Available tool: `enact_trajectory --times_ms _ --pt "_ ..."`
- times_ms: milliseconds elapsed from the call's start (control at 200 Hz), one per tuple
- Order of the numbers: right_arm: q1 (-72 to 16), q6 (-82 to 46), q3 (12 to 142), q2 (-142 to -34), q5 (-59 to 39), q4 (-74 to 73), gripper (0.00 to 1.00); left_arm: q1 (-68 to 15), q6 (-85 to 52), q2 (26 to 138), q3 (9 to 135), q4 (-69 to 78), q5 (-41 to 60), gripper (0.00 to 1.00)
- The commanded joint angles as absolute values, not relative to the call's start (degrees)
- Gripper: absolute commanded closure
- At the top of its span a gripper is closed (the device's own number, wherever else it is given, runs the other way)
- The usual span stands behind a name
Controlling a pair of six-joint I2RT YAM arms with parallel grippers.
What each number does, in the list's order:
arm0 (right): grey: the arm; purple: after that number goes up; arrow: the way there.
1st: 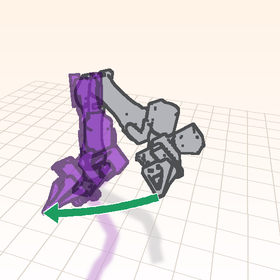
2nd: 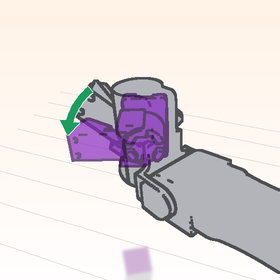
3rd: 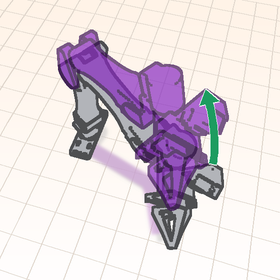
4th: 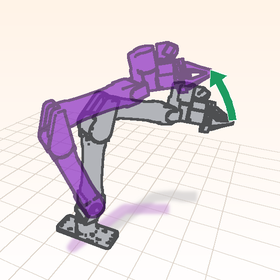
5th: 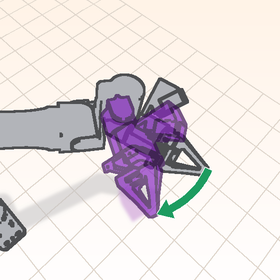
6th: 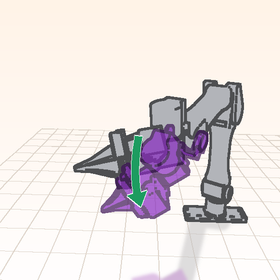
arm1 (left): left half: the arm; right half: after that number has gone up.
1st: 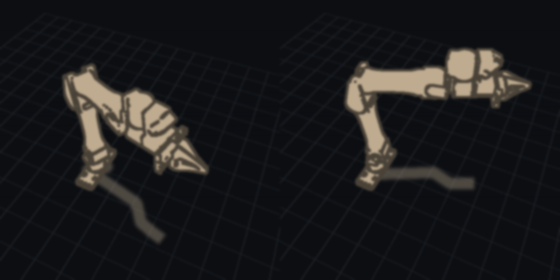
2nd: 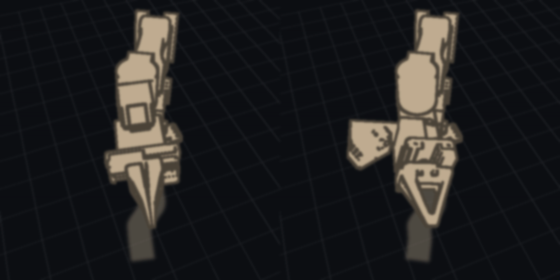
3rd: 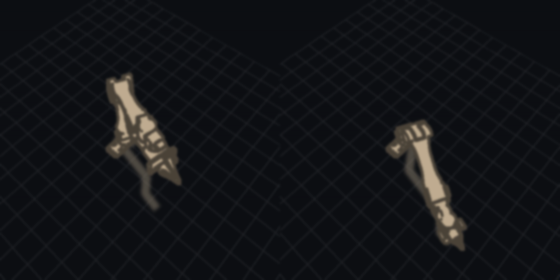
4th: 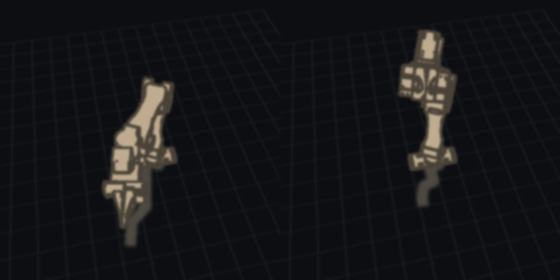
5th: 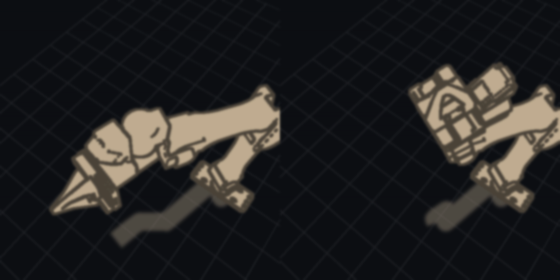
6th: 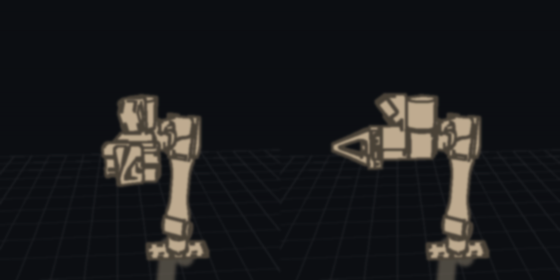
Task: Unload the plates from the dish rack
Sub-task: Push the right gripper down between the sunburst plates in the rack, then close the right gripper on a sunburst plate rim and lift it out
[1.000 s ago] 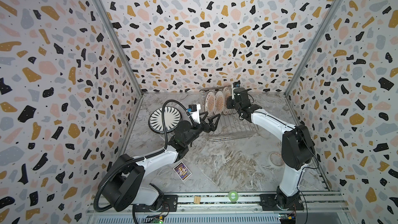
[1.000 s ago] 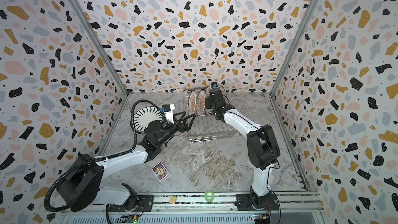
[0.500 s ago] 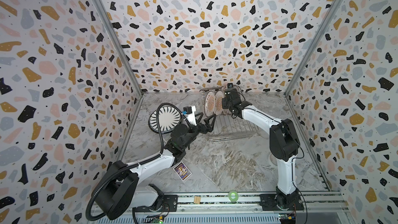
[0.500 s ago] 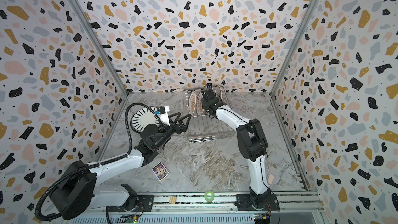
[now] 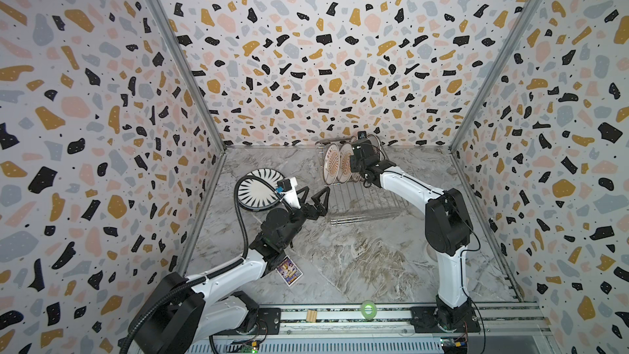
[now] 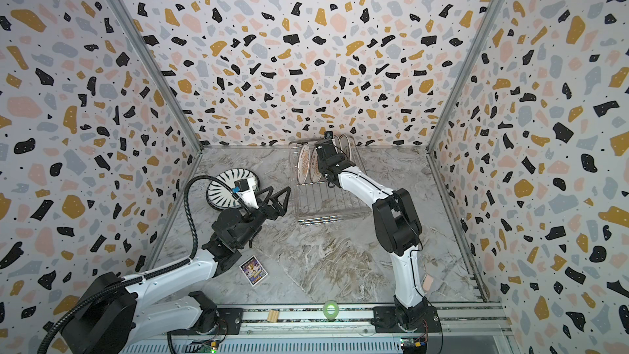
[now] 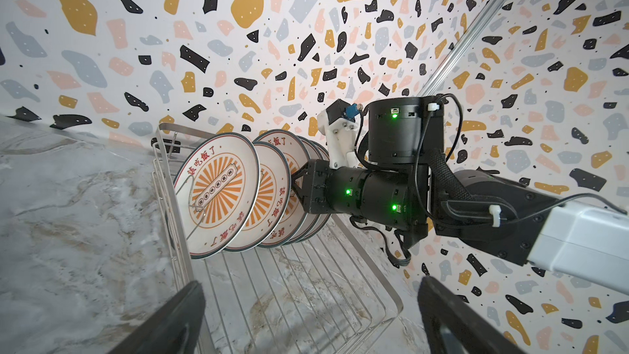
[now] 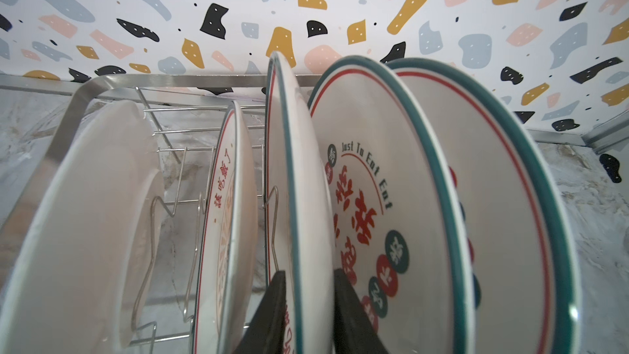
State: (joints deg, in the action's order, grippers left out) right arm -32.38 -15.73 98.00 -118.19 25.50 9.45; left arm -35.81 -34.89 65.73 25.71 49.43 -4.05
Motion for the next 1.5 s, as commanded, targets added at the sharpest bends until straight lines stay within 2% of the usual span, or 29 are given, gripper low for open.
enact_trajectory --times_ms 0,370,661,791,1101,1497 --pt "-32.4 -15.3 100.6 -118.4 26.8 10.7 0.77 -36.0 -36.1 64.9 25.0 54.3 -4.5 0.01" --pt "-32.3 -16.2 101.0 -120.8 30.0 11.0 0.79 -36.0 -37.6 66.5 24.7 55.3 -8.0 0.01" --pt "-33.5 -15.4 101.6 -120.7 32.8 10.7 0.88 -36.0 -36.8 65.8 24.6 53.9 -9.1 0.01" --pt "-34.2 -14.8 103.7 -119.9 34.8 12.6 0.92 -36.1 -37.3 65.8 24.3 52.8 -12.8 0.0" --pt "-35.3 -12.7 102.2 -115.1 40.5 11.2 0.93 -36.0 -37.4 66.1 23.9 53.9 -12.7 0.0" --pt "-37.9 -10.5 93.0 -105.5 44.8 4.7 0.94 -36.0 -37.5 68.1 24.6 55.2 -12.0 0.01"
